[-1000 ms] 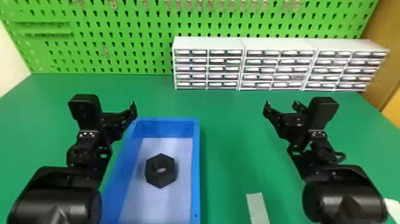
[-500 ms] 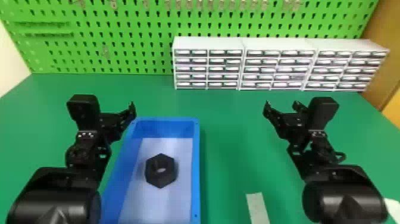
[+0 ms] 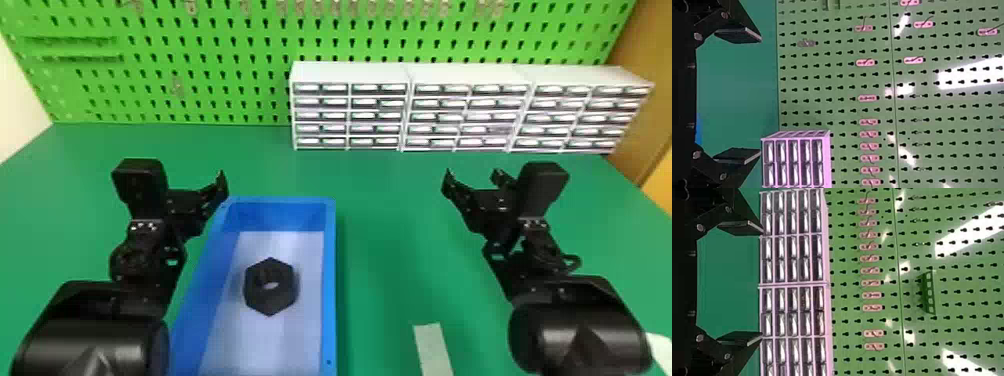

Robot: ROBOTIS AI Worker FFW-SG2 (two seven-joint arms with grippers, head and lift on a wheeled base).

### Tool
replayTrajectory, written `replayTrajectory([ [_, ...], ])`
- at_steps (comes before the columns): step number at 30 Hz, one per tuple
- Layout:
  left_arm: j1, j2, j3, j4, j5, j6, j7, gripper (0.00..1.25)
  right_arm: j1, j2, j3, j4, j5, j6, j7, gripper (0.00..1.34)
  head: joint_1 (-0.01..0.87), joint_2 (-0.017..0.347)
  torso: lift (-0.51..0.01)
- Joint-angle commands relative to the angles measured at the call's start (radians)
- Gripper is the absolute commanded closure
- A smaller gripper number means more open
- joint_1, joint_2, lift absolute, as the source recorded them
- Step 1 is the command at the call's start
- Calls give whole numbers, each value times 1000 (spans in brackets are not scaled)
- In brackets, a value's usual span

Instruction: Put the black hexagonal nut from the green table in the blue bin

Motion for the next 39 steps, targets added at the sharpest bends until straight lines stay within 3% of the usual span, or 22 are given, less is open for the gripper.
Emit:
replayTrajectory([
  [1, -1, 0, 0, 1, 2, 0, 1, 248, -1, 0, 1, 0, -1, 2, 0, 340, 686, 51, -96],
  [39, 1, 0, -2, 1, 8, 0, 1, 248, -4, 0, 3, 0, -12, 7, 0, 340, 686, 51, -96],
])
